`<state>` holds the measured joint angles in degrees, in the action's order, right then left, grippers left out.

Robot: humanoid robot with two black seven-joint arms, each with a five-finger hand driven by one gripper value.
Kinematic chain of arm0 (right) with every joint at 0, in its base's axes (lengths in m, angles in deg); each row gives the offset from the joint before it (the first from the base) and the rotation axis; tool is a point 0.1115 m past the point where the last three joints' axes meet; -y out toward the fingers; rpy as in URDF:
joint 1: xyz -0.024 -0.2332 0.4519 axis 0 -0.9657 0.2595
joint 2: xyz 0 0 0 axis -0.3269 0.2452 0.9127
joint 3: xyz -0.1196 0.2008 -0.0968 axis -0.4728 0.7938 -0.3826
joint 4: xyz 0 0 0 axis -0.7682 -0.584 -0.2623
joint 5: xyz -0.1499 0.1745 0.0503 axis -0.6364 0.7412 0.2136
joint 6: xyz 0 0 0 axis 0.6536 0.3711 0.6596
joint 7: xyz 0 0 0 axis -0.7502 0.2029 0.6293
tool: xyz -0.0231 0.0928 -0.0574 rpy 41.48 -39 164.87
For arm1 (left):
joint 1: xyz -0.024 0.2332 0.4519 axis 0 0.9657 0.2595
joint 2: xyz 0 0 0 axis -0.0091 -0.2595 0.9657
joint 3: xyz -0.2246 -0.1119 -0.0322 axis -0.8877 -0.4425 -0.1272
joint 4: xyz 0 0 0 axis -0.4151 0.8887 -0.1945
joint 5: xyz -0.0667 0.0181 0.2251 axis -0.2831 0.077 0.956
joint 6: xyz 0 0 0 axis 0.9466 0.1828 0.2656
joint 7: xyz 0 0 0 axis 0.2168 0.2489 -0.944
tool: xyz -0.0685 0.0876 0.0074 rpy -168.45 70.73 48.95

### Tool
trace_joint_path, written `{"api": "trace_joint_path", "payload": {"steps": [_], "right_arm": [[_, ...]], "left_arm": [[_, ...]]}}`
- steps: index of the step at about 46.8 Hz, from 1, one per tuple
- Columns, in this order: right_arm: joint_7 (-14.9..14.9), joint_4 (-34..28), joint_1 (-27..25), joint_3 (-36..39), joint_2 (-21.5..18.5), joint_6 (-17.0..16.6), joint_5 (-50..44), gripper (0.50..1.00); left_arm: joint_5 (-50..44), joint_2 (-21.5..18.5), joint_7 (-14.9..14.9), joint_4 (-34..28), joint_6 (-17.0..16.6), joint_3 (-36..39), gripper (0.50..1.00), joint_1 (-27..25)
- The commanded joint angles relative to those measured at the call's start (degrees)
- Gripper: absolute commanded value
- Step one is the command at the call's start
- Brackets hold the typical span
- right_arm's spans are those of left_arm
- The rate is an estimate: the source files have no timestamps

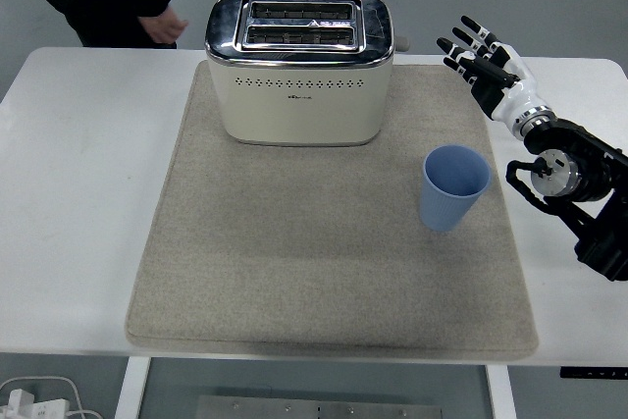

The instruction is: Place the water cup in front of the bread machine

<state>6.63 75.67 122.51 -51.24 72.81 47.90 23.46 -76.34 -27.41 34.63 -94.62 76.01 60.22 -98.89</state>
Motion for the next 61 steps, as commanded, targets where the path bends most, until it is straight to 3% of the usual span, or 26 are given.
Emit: {"api": "trace_joint_path", "payload": {"steps": [1, 26, 31, 48, 61], "right_arm": [[0.00, 0.03, 0.00, 0.00, 0.09, 0.00, 0.00, 0.930], [-0.09, 0.03, -0.09, -0.18, 1.23, -1.05, -0.09, 0.930], [-0.17, 0.47, -0.18, -0.27, 2.55, -3.16, -0.09, 0.930], [-0.26, 1.00, -2.28, -0.62, 9.14, -9.75, -0.18, 0.930], [0.26, 12.07, -7.55, -0.18, 18.19, -10.55, -0.18, 0.930]], "left_arm": [[0.00, 0.00, 0.00, -0.01, 0.10, 0.01, 1.000, 0.00], [-0.09, 0.00, 0.00, -0.01, 0.01, -0.08, 1.000, 0.00], [-0.09, 0.00, 0.00, -0.01, 0.10, -0.08, 1.000, 0.00], [-0.09, 0.00, 0.09, 0.26, 0.01, -0.08, 1.000, 0.00], [-0.09, 0.00, 0.09, 0.17, 0.10, -0.08, 1.000, 0.00]]}}
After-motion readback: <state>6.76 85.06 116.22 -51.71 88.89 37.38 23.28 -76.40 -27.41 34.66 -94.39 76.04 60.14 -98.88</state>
